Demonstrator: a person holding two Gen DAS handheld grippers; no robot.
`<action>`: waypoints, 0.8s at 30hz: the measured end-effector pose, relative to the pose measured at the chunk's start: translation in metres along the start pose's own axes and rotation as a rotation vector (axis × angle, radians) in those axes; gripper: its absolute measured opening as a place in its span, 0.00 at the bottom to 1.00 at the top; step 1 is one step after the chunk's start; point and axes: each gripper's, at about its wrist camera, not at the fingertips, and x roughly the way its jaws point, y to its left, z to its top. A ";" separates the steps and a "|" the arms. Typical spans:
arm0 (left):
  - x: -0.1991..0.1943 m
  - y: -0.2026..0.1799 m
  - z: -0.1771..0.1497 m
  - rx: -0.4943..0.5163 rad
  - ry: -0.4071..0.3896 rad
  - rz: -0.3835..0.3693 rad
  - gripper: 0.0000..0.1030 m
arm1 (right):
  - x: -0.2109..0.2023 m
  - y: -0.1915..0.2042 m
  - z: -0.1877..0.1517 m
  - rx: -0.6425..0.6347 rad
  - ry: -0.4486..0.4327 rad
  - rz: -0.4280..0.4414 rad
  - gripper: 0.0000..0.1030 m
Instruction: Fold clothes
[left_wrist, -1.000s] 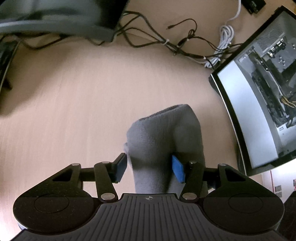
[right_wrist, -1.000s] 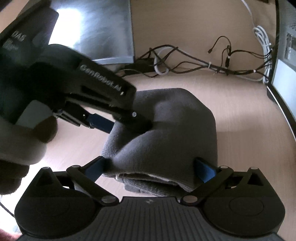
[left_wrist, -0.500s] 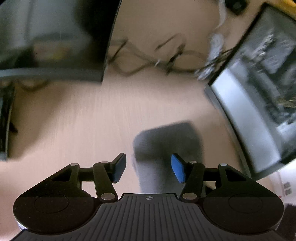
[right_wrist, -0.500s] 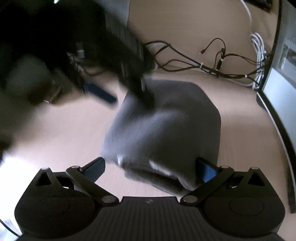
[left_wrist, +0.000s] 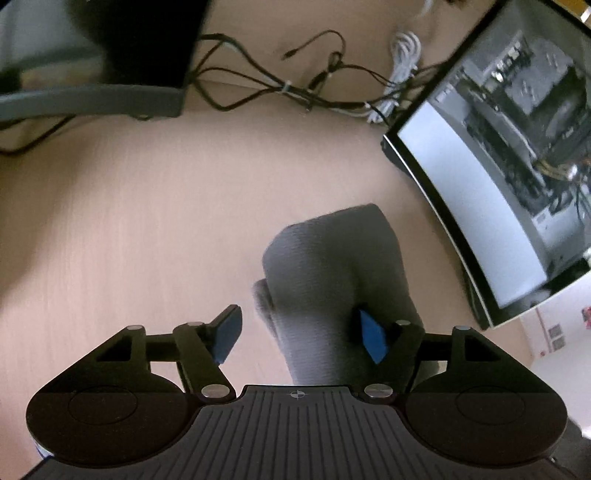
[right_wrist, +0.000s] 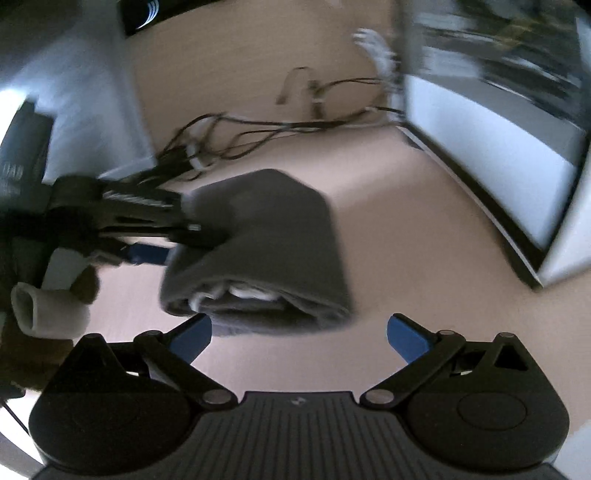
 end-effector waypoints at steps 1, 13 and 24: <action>-0.005 -0.001 -0.002 0.003 -0.018 0.007 0.73 | -0.006 -0.004 -0.001 0.016 -0.008 -0.008 0.99; -0.094 -0.042 -0.066 0.091 -0.237 0.173 0.93 | -0.068 -0.042 -0.017 0.131 -0.065 0.035 1.00; -0.163 -0.113 -0.192 0.066 -0.370 0.354 0.98 | -0.155 -0.064 -0.073 0.019 -0.203 0.065 1.00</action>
